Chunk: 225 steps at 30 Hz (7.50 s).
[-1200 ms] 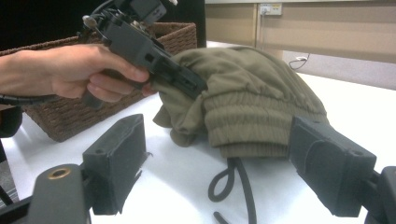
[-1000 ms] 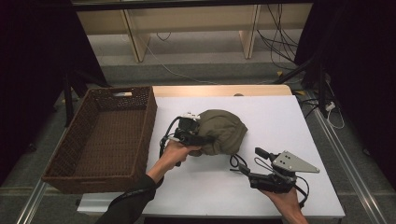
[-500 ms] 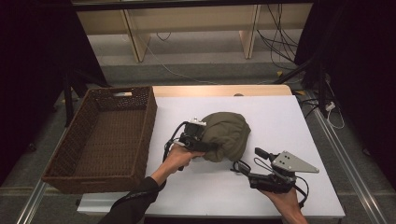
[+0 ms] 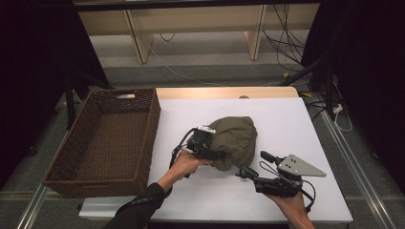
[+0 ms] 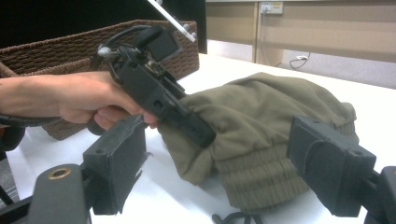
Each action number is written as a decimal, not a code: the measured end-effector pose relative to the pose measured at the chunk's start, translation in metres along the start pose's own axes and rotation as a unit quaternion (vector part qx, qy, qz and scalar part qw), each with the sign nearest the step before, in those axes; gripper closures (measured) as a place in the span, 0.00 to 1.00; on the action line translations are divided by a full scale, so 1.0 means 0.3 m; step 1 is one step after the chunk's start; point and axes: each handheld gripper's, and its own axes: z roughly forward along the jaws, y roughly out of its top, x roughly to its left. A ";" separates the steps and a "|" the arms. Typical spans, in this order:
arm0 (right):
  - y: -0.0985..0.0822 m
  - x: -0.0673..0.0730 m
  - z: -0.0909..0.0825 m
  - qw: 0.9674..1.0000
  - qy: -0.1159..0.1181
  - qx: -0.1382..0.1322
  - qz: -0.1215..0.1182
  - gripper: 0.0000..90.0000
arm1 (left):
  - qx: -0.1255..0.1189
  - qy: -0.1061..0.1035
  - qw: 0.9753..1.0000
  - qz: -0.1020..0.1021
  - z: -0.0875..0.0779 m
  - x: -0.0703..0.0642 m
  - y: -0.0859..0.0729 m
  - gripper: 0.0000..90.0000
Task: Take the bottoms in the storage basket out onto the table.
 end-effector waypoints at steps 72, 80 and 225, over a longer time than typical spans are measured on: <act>0.000 0.002 -0.002 1.000 0.001 0.003 0.000 0.23 | 0.009 -0.022 0.999 0.021 -0.055 -0.046 0.010 0.06; -0.001 0.001 -0.002 1.000 0.000 0.003 -0.001 0.23 | -0.002 -0.021 1.000 0.022 -0.077 -0.046 0.012 0.01; -0.005 0.011 0.003 1.000 0.009 0.002 -0.004 0.23 | -0.247 0.016 0.965 0.084 -0.268 -0.132 -0.238 0.00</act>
